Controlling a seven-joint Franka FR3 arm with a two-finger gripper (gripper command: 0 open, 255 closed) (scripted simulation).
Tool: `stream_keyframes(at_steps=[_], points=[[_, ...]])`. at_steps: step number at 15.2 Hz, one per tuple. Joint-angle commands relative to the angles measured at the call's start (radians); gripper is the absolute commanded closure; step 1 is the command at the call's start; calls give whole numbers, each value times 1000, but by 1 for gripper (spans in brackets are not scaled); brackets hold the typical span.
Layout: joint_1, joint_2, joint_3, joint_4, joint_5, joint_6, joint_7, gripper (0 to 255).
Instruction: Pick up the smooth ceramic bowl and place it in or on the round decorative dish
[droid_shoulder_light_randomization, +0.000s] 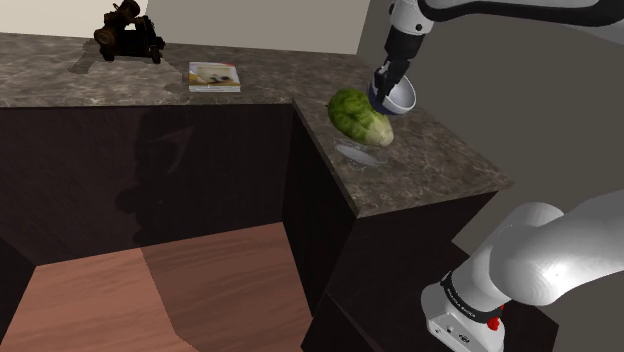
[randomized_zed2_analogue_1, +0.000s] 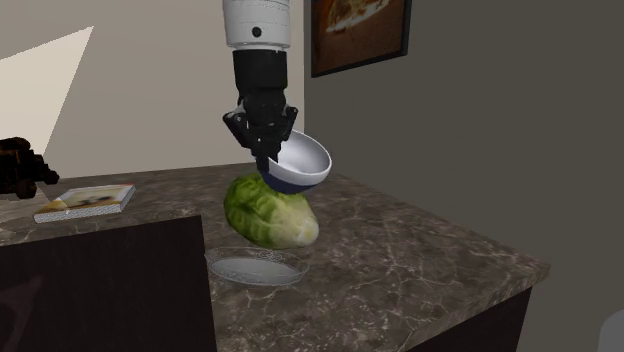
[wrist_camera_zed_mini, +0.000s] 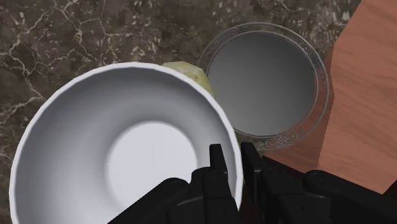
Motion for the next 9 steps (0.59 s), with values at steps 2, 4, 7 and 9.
stream_keyframes(at_steps=[2,4,7,9], points=[[25,-19,53,-11,15,-15,73,255],[42,-21,88,-7,26,-25,121,255],[62,-18,132,3,40,-37,180,255],[63,-22,132,-27,40,-11,182,255]])
